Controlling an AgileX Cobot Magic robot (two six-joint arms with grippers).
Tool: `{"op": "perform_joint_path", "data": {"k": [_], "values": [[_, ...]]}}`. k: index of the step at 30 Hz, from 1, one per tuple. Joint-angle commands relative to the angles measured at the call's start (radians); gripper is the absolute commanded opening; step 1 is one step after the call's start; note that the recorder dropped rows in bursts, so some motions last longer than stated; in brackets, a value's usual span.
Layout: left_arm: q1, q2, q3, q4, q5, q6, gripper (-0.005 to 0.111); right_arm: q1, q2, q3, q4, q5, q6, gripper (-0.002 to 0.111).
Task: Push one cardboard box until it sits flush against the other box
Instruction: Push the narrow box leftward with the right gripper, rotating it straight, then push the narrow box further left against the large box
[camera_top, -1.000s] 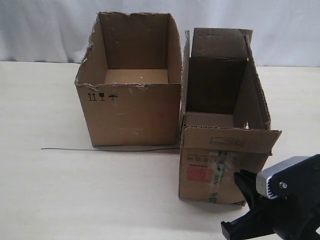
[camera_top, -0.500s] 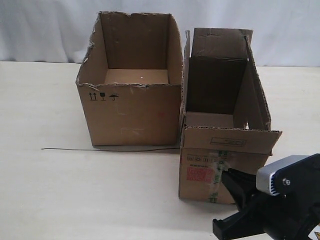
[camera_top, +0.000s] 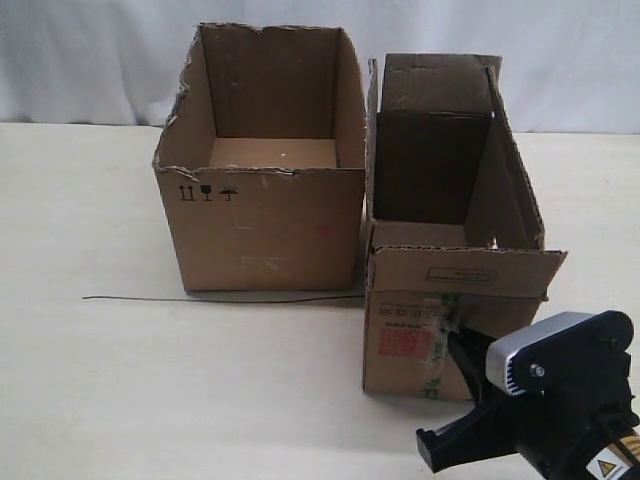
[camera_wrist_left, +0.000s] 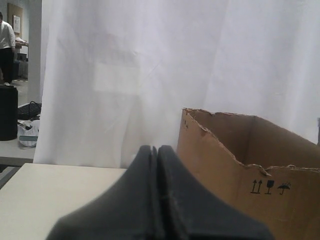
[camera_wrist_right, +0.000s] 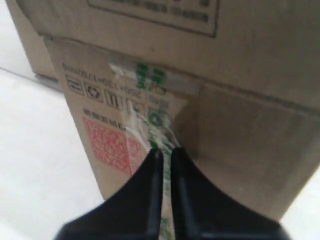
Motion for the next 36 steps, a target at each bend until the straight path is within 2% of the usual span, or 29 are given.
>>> {"op": "perform_joint_path", "data": {"k": [1,8,16,26,31,36], "values": [[-0.009,-0.003,0.003,0.001,-0.009,-0.005,0.0,-0.023,0.034,0.0,-0.008,-0.084,0.004,0.005],[-0.009,-0.003,0.003,0.001,-0.009,-0.005,0.0,-0.131,0.068,0.0,-0.042,-0.08,0.03,0.005],[-0.009,-0.003,0.003,0.001,-0.009,-0.005,0.0,-0.205,0.074,-0.053,-0.135,-0.023,0.057,0.005],[-0.009,-0.003,0.003,0.001,-0.009,-0.005,0.0,-0.235,0.157,-0.161,-0.19,-0.008,0.048,0.005],[-0.009,-0.003,0.003,0.001,-0.009,-0.005,0.0,-0.285,0.222,-0.18,-0.204,-0.006,0.066,0.005],[-0.009,-0.003,0.003,0.001,-0.009,-0.005,0.0,-0.36,0.254,-0.187,-0.339,-0.003,0.166,0.005]]}}
